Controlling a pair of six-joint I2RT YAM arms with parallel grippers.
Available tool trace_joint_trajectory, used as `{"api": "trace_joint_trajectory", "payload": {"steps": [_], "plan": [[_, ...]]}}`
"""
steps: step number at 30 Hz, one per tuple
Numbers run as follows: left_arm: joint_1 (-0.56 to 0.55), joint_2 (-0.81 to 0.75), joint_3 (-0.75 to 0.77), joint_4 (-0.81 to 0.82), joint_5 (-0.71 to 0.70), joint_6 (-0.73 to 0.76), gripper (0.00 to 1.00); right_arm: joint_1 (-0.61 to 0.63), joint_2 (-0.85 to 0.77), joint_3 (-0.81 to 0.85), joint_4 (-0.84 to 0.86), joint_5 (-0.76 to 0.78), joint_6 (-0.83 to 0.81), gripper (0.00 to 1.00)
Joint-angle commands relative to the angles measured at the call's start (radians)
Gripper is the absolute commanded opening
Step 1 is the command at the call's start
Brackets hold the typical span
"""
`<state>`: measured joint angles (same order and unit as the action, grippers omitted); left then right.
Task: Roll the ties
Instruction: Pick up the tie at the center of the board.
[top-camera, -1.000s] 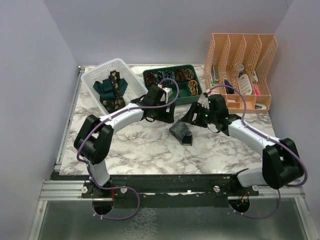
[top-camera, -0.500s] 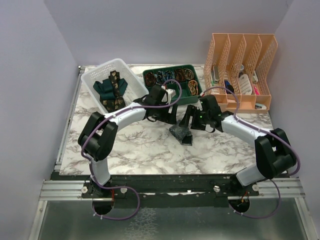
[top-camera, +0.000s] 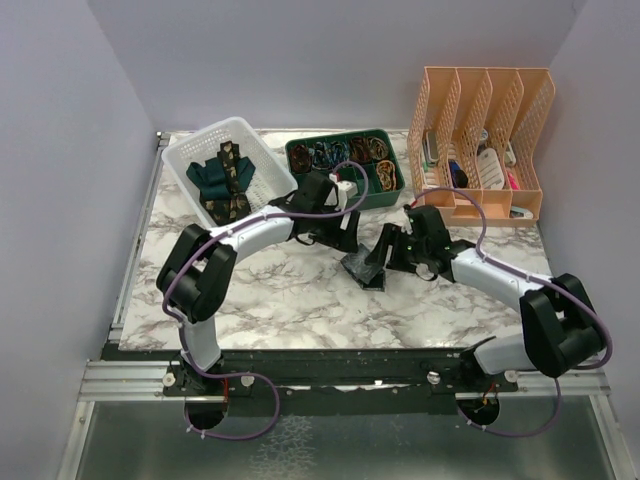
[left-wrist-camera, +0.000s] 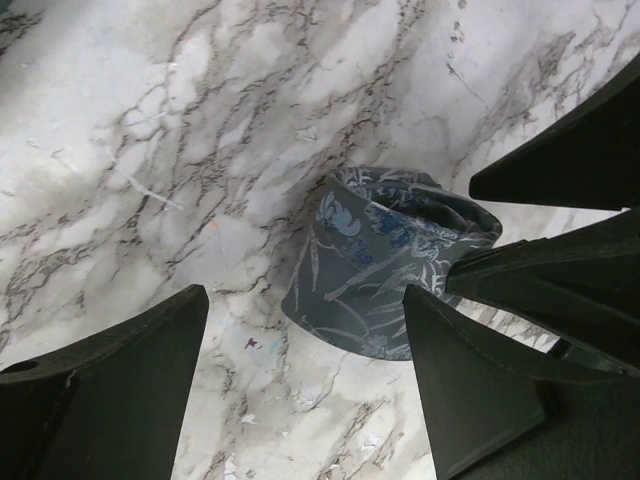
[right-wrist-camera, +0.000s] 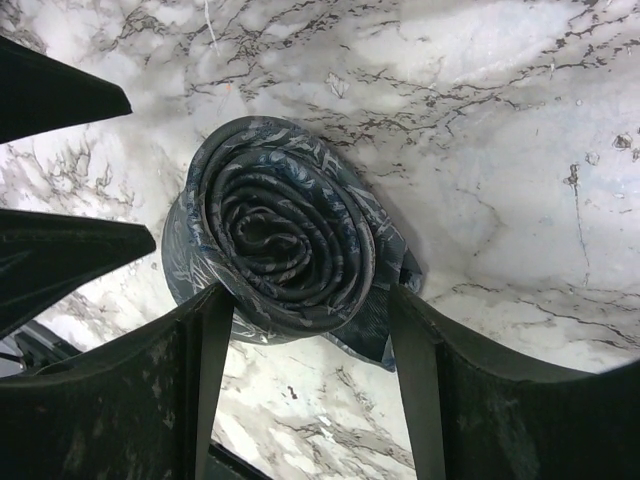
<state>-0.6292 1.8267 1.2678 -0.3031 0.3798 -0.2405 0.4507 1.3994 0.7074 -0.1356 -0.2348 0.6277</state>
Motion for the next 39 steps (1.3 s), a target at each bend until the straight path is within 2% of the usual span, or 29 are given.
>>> {"api": "trace_joint_trajectory", "payload": {"steps": [1,15,29,35,39], "plan": [[-0.034,0.009,0.010,0.017,0.064,0.043,0.80,0.000,-0.039,-0.046,0.038,0.017,-0.010,0.68],[-0.035,0.029,-0.062,0.174,0.211,0.074,0.82,-0.028,-0.043,-0.123,0.091,-0.012,-0.050,0.66],[-0.017,0.089,-0.139,0.333,0.355,0.001,0.83,-0.049,-0.046,-0.165,0.127,-0.040,-0.062,0.65],[-0.017,0.121,-0.147,0.333,0.415,-0.023,0.81,-0.049,-0.035,-0.173,0.128,-0.044,-0.065,0.65],[-0.017,0.130,-0.169,0.358,0.433,-0.044,0.75,-0.050,-0.030,-0.184,0.168,-0.053,-0.062,0.65]]}}
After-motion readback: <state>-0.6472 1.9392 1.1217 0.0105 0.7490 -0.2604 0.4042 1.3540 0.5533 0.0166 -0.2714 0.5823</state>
